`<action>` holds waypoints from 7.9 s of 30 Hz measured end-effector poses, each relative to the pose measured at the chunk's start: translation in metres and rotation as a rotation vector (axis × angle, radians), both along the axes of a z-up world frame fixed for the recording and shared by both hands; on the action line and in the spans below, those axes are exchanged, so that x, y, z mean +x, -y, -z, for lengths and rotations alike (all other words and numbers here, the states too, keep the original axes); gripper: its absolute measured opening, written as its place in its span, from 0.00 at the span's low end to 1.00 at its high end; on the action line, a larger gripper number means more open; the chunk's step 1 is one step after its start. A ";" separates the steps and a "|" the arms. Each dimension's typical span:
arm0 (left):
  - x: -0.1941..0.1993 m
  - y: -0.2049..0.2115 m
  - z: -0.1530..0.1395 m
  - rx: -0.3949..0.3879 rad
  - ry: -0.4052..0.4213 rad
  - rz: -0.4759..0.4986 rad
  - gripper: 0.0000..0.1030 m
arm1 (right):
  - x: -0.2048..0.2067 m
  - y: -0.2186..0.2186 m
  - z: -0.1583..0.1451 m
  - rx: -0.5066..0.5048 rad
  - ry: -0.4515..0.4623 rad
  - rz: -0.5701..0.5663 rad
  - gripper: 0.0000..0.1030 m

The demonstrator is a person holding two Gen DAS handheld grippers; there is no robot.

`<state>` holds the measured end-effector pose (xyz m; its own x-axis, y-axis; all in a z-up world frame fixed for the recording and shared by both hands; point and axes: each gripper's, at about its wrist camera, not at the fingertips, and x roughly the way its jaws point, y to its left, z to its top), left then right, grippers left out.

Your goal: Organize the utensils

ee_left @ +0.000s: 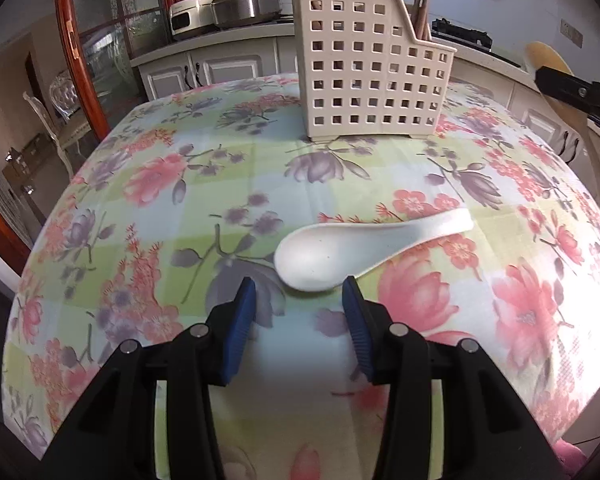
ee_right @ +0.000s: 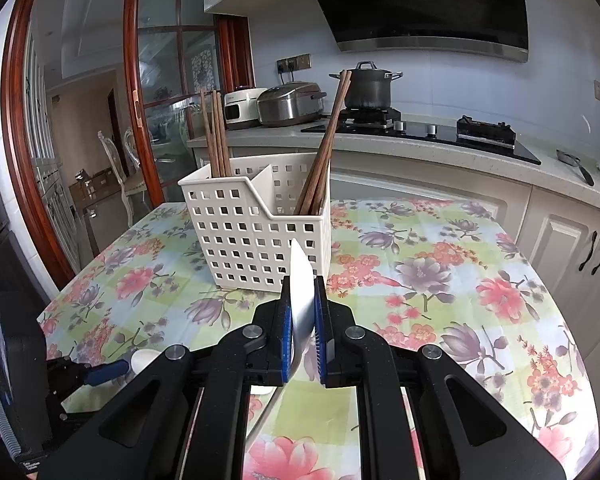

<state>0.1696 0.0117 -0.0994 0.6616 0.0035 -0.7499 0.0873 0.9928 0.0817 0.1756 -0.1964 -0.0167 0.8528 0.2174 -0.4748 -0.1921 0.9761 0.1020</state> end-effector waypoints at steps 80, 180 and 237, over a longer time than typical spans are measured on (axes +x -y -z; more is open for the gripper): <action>0.105 0.022 -0.002 -0.030 -0.030 -0.004 0.33 | 0.027 0.010 0.025 0.041 -0.071 0.005 0.11; 0.061 0.016 -0.174 -0.182 0.480 0.062 0.32 | 0.087 -0.005 -0.034 0.002 0.117 0.027 0.11; 0.156 -0.006 -0.169 -0.196 0.461 -0.037 0.76 | 0.172 -0.029 -0.065 -0.113 0.421 0.077 0.38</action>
<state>0.3252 0.0175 0.0697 0.9263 -0.0786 -0.3684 0.0508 0.9951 -0.0844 0.3472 -0.1669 0.0485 0.9887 0.1120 -0.0996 -0.1200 0.9897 -0.0779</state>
